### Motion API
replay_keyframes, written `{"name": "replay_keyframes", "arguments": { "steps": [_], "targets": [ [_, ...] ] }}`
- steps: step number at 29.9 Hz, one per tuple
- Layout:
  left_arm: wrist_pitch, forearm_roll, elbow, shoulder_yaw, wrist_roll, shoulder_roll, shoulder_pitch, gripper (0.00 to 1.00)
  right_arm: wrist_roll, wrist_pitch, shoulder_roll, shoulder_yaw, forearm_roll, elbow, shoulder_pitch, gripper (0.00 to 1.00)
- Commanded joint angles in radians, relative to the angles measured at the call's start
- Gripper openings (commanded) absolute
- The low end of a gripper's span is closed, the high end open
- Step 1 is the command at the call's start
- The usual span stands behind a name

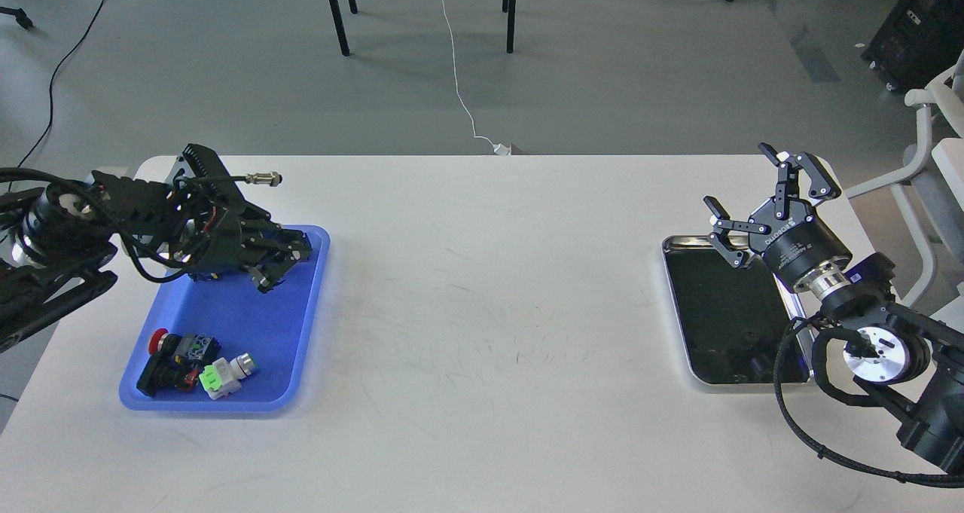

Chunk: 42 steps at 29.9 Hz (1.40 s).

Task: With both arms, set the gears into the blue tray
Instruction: 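Carry the ring with the left gripper into the blue tray, then open the left gripper and lift it away from the tray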

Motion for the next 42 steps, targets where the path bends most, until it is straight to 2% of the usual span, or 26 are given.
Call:
{"name": "replay_keyframes", "arguments": {
  "steps": [1, 14, 24, 29, 31, 32, 34, 35, 40, 42],
  "targets": [
    [0.002, 0.0, 0.0, -0.001, 0.0, 0.062, 0.066, 0.13, 0.0, 0.0, 0.0, 0.0, -0.001, -0.001, 0.0, 0.99],
    [0.005, 0.0, 0.027, -0.012, 0.0, 0.058, 0.103, 0.16, 0.0, 0.0, 0.003, -0.001, -0.002, 0.002, 0.003, 0.99],
    [0.007, 0.0, 0.084, -0.003, 0.0, 0.004, 0.104, 0.18, 0.0, 0.0, 0.0, -0.001, -0.002, 0.007, 0.001, 0.99],
    [0.008, 0.0, 0.096, -0.001, 0.0, 0.004, 0.104, 0.25, 0.0, 0.0, -0.003, 0.002, -0.002, 0.008, 0.001, 0.99],
    [0.008, 0.0, 0.096, -0.001, 0.0, 0.004, 0.104, 0.33, 0.0, 0.0, -0.002, 0.003, -0.002, 0.007, 0.0, 0.99],
    [0.008, 0.0, 0.098, -0.001, 0.0, 0.003, 0.104, 0.43, 0.0, 0.0, -0.002, 0.003, -0.002, 0.007, 0.0, 0.99],
    [0.008, 0.0, 0.096, -0.003, 0.0, 0.003, 0.103, 0.71, 0.0, 0.0, -0.002, 0.003, -0.002, 0.007, 0.0, 0.99],
    [0.008, 0.0, 0.098, -0.005, 0.0, 0.004, 0.103, 0.8, 0.0, 0.0, -0.002, 0.005, -0.002, 0.007, 0.0, 0.99],
    [0.008, 0.0, 0.09, -0.029, 0.0, 0.018, 0.092, 0.84, 0.0, 0.0, -0.003, 0.005, -0.002, 0.007, 0.0, 0.99],
    [0.01, -0.043, 0.078, -0.079, 0.0, 0.027, 0.081, 0.86, 0.0, 0.0, -0.006, 0.005, -0.002, 0.007, 0.001, 0.99]
  ]
}}
